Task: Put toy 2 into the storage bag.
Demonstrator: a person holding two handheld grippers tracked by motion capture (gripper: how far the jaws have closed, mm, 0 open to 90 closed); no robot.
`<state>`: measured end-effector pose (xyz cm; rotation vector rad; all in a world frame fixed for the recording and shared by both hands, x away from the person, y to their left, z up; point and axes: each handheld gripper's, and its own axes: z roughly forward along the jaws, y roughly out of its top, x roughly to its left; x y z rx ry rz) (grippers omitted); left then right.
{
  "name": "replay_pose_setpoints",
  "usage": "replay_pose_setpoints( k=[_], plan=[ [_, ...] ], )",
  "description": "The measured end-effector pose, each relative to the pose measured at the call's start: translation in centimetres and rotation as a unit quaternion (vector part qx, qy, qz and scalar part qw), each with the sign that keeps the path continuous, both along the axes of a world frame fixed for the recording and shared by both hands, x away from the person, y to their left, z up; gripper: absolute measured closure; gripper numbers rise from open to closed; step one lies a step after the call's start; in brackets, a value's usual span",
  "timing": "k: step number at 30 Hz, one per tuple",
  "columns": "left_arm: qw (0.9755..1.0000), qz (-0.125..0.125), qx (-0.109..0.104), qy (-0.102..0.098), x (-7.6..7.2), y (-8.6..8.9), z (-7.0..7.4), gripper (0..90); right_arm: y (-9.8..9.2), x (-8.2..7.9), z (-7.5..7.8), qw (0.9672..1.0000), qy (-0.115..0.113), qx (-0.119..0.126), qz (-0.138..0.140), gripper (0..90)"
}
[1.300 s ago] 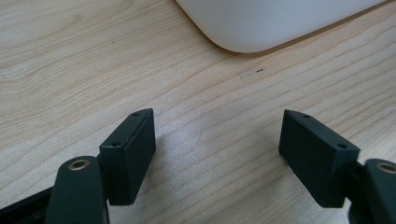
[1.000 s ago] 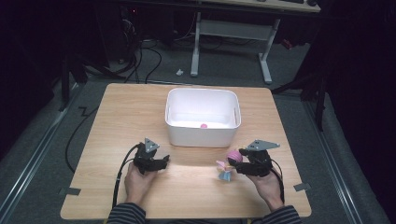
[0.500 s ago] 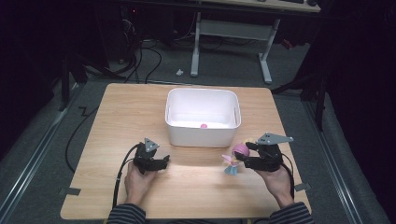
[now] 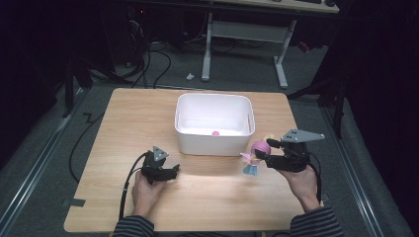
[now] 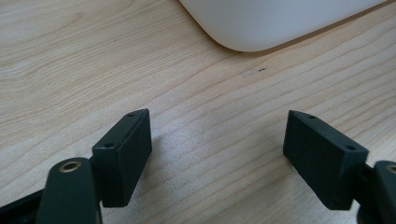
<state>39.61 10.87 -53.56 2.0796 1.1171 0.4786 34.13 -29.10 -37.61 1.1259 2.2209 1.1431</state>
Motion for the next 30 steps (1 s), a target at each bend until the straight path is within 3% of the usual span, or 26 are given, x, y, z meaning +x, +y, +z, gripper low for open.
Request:
replay_pose_setpoints(
  k=[10, 15, 30],
  plan=[
    [1.0, 0.0, -0.001, 0.0, 0.0, 0.0, 0.0, 23.6, -0.3, 0.7, 1.5, 1.0, 0.0, 0.007, 0.003, 39.4],
    [1.0, -0.001, -0.001, 0.0, 0.0, 0.0, 0.0, 23.5, -0.6, 1.5, 2.5, 0.9997, -0.004, 0.026, 0.001, 39.4],
    [1.0, -0.002, -0.001, 0.0, 0.0, 0.0, 0.0, 23.5, 0.1, 4.0, 5.2, 0.9998, -0.013, 0.014, 0.005, 39.5]
  ],
)
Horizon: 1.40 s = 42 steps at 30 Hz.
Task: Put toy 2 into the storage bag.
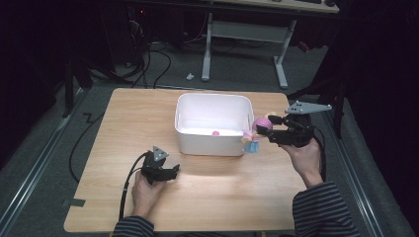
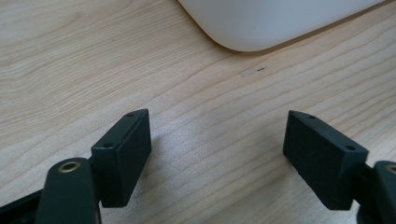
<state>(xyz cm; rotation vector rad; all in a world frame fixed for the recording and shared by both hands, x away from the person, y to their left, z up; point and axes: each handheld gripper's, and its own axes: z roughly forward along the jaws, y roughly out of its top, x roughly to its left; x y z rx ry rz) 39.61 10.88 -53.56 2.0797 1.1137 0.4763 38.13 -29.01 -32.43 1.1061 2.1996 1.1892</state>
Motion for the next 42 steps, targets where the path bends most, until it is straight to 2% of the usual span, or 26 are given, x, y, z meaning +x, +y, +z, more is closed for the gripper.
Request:
replay_pose_setpoints(
  k=[9, 13, 19, 24, 29, 38, 42],
  plan=[
    [1.0, 0.0, -0.001, 0.0, 0.0, 0.0, 0.0, 23.5, 1.5, 1.8, 1.2, 0.9999, -0.004, -0.01, 0.006, 39.5],
    [1.0, 0.0, -0.001, 0.0, 0.0, 0.0, 0.0, 23.5, 2.0, 2.6, 1.3, 0.9999, -0.003, -0.009, 0.006, 39.5],
    [1.0, 0.0, -0.001, 0.0, 0.0, 0.0, 0.0, 23.5, 3.5, 4.0, 1.2, 0.9997, -0.005, -0.024, 0.001, 39.4],
    [1.0, -0.003, 0.001, 0.001, 0.0, 0.0, 0.0, 23.1, 4.2, 4.7, 1.1, 0.9997, -0.005, -0.023, -0.002, 39.4],
    [1.0, -0.004, 0.001, 0.001, 0.0, 0.0, 0.0, 22.7, 5.4, 5.7, 0.7, 0.9994, 0.0, -0.033, -0.006, 39.3],
    [1.0, -0.005, 0.001, 0.002, 0.0, 0.0, 0.0, 22.7, 6.6, 7.5, -0.4, 0.9991, 0.015, -0.037, -0.018, 39.3],
    [1.0, -0.004, 0.001, 0.001, 0.0, 0.0, 0.0, 22.7, 7.5, 8.5, -1.4, 0.9984, 0.026, -0.046, -0.02, 39.3]
  ],
)
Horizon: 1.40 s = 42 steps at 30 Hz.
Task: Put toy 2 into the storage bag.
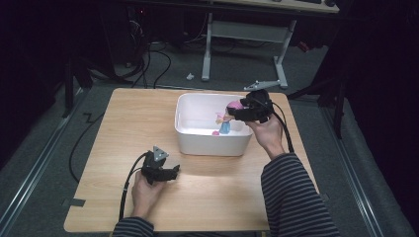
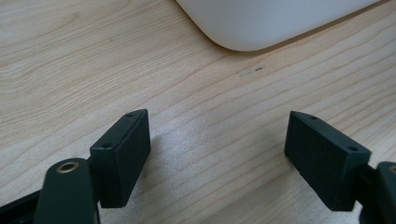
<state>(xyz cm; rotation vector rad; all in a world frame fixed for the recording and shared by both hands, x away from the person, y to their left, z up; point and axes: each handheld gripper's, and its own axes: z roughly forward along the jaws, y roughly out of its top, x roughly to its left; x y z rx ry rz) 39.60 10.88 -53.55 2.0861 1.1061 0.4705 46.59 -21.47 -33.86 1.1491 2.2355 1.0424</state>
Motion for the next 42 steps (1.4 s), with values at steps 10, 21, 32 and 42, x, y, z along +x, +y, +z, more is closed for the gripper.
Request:
replay_pose_setpoints(
  k=[10, 21, 32, 42],
  plan=[
    [1.0, 0.001, -0.002, -0.001, 0.0, 0.0, 0.0, 23.1, 1.1, 0.7, -1.9, 0.9997, 0.021, -0.01, 0.007, 39.2],
    [1.0, 0.001, -0.002, 0.0, 0.0, 0.0, 0.0, 23.2, 1.8, 0.1, -3.2, 0.999, 0.035, -0.015, 0.021, 39.1],
    [1.0, 0.001, -0.003, -0.001, 0.0, 0.0, 0.0, 23.2, 2.5, -0.5, -4.0, 0.9981, 0.048, -0.02, 0.035, 38.7],
    [1.0, 0.001, -0.003, -0.001, 0.0, 0.0, 0.0, 23.4, 2.1, -0.5, -4.9, 0.9965, 0.072, -0.015, 0.04, 38.2]
  ],
)
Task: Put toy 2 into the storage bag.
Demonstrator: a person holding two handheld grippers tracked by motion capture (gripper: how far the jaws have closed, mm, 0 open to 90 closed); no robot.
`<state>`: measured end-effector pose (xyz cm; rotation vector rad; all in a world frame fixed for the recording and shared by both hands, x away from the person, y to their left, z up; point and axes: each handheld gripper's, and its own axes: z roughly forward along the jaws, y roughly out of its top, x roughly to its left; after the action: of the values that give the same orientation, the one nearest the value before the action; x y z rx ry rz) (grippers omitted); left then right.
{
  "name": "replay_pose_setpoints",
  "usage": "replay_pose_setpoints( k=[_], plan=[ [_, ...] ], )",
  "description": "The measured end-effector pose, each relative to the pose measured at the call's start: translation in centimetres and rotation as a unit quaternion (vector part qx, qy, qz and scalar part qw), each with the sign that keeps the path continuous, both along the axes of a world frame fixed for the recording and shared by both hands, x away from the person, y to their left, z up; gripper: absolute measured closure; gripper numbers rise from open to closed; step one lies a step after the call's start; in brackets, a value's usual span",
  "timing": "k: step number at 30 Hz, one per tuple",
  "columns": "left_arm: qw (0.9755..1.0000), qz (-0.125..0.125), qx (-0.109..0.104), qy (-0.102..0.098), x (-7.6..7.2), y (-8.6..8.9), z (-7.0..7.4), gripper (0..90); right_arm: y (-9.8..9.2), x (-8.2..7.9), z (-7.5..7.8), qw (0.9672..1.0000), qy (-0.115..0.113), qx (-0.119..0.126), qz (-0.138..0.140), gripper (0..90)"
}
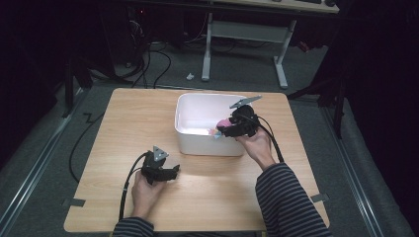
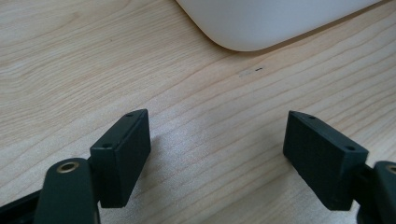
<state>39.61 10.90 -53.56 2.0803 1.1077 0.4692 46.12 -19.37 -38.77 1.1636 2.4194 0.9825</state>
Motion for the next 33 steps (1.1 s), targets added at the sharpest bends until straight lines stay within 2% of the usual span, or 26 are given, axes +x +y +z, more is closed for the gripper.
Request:
replay_pose_setpoints(
  k=[2, 8, 9, 14, 18, 22, 26, 27, 33],
  plan=[
    [1.0, 0.0, 0.0, 0.0, 0.0, 0.0, 0.0, 23.5, -0.1, -0.1, 0.1, 1.0, 0.001, 0.008, 0.0, 36.4],
    [1.0, 0.0, 0.0, 0.0, 0.0, 0.0, 0.0, 23.7, -0.5, -0.3, 0.4, 0.9999, -0.006, 0.007, -0.004, 34.5],
    [1.0, 0.0, 0.0, 0.0, 0.0, 0.0, 0.0, 23.7, -0.9, -0.6, 0.5, 0.9998, -0.014, 0.009, -0.006, 34.6],
    [1.0, 0.0, 0.0, 0.0, 0.0, 0.0, 0.0, 23.7, -1.8, -1.3, 0.8, 0.9995, -0.023, 0.017, -0.014, 35.3],
    [1.0, 0.0, 0.0, 0.0, 0.0, 0.0, 0.0, 23.7, -3.2, -2.2, 1.1, 0.999, -0.031, 0.022, -0.024, 36.0],
    [1.0, 0.001, 0.0, 0.0, 0.0, 0.0, 0.0, 23.7, -5.1, -3.5, 1.4, 0.9977, -0.04, 0.038, -0.039, 36.6],
    [1.0, 0.001, 0.0, 0.0, 0.0, 0.0, 0.0, 23.7, -6.2, -4.3, 1.6, 0.9972, -0.045, 0.038, -0.047, 36.6],
    [1.0, 0.001, 0.0, 0.0, 0.0, 0.0, 0.0, 23.7, -6.9, -5.0, 1.8, 0.9963, -0.055, 0.039, -0.053, 37.4],
    [1.0, 0.001, -0.001, 0.0, 0.0, 0.0, 0.0, 23.8, -9.0, -6.9, 1.6, 0.9945, -0.061, 0.05, -0.069, 38.0]
  ],
)
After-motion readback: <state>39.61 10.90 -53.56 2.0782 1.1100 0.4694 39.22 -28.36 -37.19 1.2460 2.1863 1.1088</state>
